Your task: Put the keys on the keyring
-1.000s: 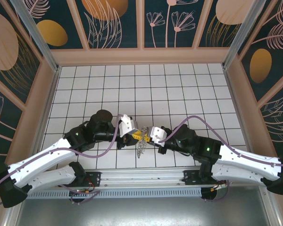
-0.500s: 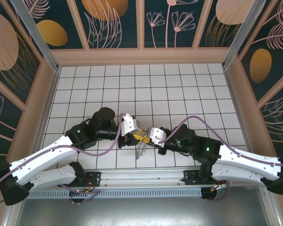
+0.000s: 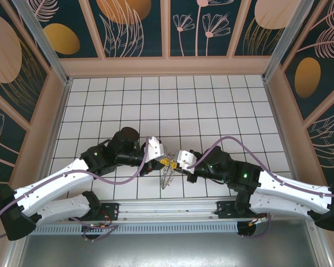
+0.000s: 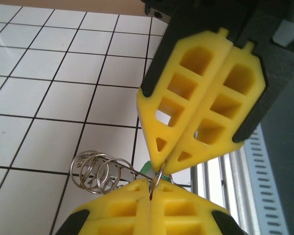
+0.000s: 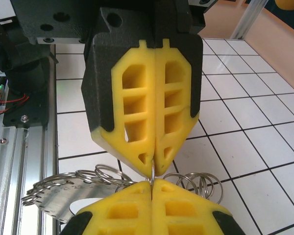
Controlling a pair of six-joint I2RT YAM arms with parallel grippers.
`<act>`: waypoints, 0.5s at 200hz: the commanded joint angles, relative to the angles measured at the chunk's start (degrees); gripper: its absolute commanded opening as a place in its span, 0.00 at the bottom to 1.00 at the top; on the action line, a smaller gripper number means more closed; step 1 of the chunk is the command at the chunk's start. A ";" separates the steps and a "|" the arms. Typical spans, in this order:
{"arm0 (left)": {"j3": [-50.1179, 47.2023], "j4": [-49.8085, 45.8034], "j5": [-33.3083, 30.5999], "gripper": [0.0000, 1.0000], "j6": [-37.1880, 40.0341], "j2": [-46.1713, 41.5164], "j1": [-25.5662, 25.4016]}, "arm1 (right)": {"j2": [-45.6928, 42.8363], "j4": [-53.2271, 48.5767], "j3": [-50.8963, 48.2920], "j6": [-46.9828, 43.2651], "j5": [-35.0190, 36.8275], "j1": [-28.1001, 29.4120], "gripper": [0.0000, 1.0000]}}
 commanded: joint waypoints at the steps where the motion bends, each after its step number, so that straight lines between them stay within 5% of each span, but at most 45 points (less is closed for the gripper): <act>1: 1.26 0.88 0.80 0.00 -0.27 -0.06 -0.10 | -0.74 3.61 1.94 0.61 -1.97 0.00 0.00; 23: 0.13 3.68 1.18 0.00 -1.80 -1.28 -0.10 | -0.65 3.78 1.71 0.86 -1.50 -0.03 0.00; 60: -2.97 10.59 1.56 0.00 -6.56 -4.08 -0.11 | -2.66 5.22 -0.36 2.01 -0.83 -0.04 0.27; 100: -6.59 17.60 4.14 0.00 -11.37 -7.70 -0.16 | -7.22 8.11 -3.99 2.83 -1.58 0.08 0.31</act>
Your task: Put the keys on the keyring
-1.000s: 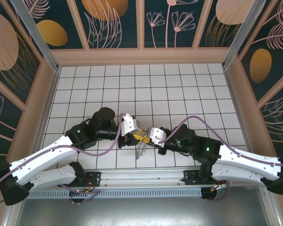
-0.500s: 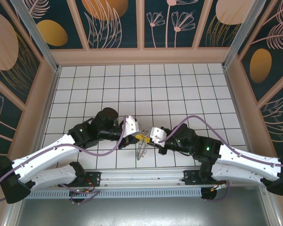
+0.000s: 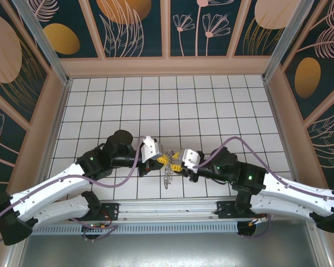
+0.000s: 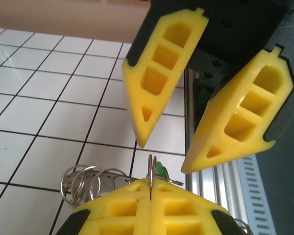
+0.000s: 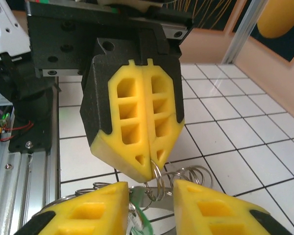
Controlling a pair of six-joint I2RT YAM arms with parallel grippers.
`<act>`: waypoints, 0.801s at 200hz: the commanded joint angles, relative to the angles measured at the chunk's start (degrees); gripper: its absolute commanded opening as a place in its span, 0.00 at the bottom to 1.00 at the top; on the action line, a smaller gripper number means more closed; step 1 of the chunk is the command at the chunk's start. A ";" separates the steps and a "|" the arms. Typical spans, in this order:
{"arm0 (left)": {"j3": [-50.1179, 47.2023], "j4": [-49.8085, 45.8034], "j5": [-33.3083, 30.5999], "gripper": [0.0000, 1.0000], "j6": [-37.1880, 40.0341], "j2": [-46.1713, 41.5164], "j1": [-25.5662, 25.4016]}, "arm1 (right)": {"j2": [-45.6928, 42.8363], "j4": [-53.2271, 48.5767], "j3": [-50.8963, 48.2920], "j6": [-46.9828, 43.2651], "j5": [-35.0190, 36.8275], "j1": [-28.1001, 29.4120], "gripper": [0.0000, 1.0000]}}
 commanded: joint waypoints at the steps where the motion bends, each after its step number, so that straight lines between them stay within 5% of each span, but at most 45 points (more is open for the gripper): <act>1: -1.67 8.78 3.01 0.00 -4.44 -2.82 -0.13 | -2.82 4.01 -2.27 1.30 -1.23 0.02 0.31; 91: -5.08 16.71 8.54 0.00 -7.73 -4.65 -0.11 | -3.27 8.88 -3.22 -1.60 -6.40 0.00 0.27; 160: -5.24 19.62 10.57 0.00 -9.40 -5.35 -0.09 | -3.31 8.65 -3.24 -1.03 -6.09 0.05 0.12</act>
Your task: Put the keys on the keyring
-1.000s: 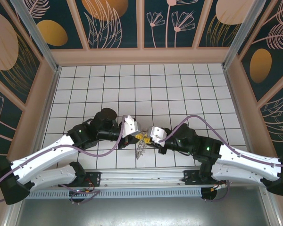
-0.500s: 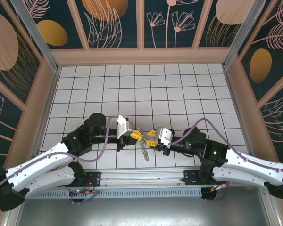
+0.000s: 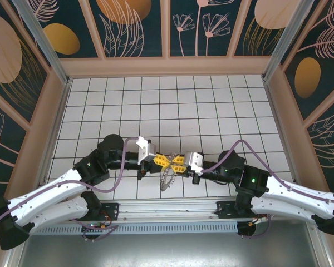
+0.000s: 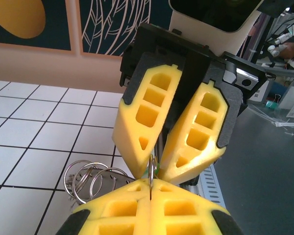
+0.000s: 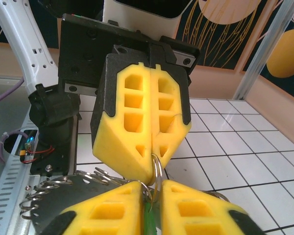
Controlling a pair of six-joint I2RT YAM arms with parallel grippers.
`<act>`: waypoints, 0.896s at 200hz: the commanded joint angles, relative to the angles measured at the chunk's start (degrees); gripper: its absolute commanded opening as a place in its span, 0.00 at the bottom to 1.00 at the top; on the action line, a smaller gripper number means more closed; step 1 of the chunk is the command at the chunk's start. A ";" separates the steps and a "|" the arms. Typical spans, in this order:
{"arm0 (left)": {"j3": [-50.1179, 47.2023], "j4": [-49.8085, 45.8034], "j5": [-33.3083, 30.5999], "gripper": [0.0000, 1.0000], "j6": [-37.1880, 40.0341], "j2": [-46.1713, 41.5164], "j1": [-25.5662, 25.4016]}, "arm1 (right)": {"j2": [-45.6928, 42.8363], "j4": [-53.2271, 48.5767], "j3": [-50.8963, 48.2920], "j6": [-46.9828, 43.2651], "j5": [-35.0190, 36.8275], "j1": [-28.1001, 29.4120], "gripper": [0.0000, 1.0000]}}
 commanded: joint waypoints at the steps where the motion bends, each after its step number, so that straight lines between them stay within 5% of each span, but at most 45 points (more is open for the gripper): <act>1: 0.21 5.61 2.84 0.00 -1.71 -1.35 -0.12 | -0.27 1.84 -0.50 -0.27 -0.47 0.09 0.11; 29: 0.92 5.49 3.69 0.00 -2.33 -1.35 -0.16 | -0.69 1.41 -0.23 -0.17 0.54 0.06 0.00; 65: 4.02 -3.80 -1.17 0.00 0.80 0.51 -0.19 | 0.58 -1.08 1.87 0.10 8.01 0.05 0.00; 104: 9.57 -15.47 -6.00 0.18 6.94 3.93 -0.12 | 4.83 -6.90 6.27 0.08 10.57 -0.01 0.00; 179: 14.63 -24.10 -5.24 0.11 12.30 9.01 -0.16 | 10.87 -14.68 12.67 -0.67 11.10 -0.04 0.00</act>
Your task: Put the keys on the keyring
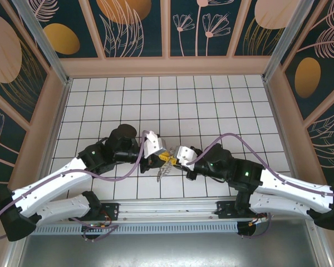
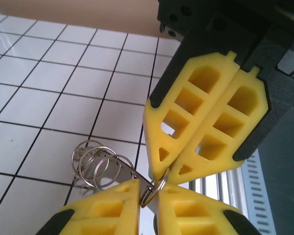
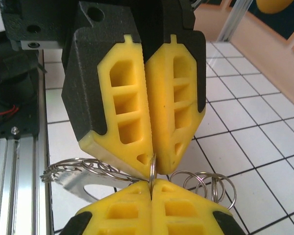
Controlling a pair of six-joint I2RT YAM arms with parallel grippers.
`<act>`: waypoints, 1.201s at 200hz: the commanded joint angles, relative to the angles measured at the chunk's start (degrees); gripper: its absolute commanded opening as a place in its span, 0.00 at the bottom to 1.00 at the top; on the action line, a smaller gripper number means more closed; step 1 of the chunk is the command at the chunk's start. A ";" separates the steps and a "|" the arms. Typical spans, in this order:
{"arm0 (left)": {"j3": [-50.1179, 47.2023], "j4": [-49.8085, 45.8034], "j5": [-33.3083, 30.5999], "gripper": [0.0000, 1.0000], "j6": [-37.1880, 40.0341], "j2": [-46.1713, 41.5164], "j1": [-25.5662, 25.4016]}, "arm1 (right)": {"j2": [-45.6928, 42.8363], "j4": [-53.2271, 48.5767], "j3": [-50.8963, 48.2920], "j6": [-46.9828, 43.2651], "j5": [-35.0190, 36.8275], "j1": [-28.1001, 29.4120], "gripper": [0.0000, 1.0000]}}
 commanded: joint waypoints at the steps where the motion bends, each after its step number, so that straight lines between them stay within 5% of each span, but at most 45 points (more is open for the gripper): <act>1: 2.05 -1.82 3.59 0.11 2.29 0.12 -0.62 | 1.58 -0.32 3.61 -1.05 1.70 -0.19 0.00; 18: 1.45 -0.42 4.34 0.00 1.72 -0.44 -0.58 | 1.66 -0.14 3.59 -1.19 0.43 -0.19 0.00; 38: -0.05 2.49 5.09 0.00 0.54 -1.73 -0.56 | 0.60 1.18 2.86 -0.45 -0.42 -0.19 0.00; 68: -2.98 8.71 6.11 0.00 -2.64 -4.35 -0.58 | -2.45 3.66 0.05 1.51 -0.79 -0.16 0.17; 100: -6.12 16.13 6.51 0.00 -5.29 -6.53 -0.61 | -4.68 5.66 -2.91 2.99 -0.79 -0.19 0.21; 240: -11.48 32.27 8.64 0.00 -11.39 -8.44 -0.56 | -5.78 8.24 -4.46 2.02 -1.44 -0.27 0.07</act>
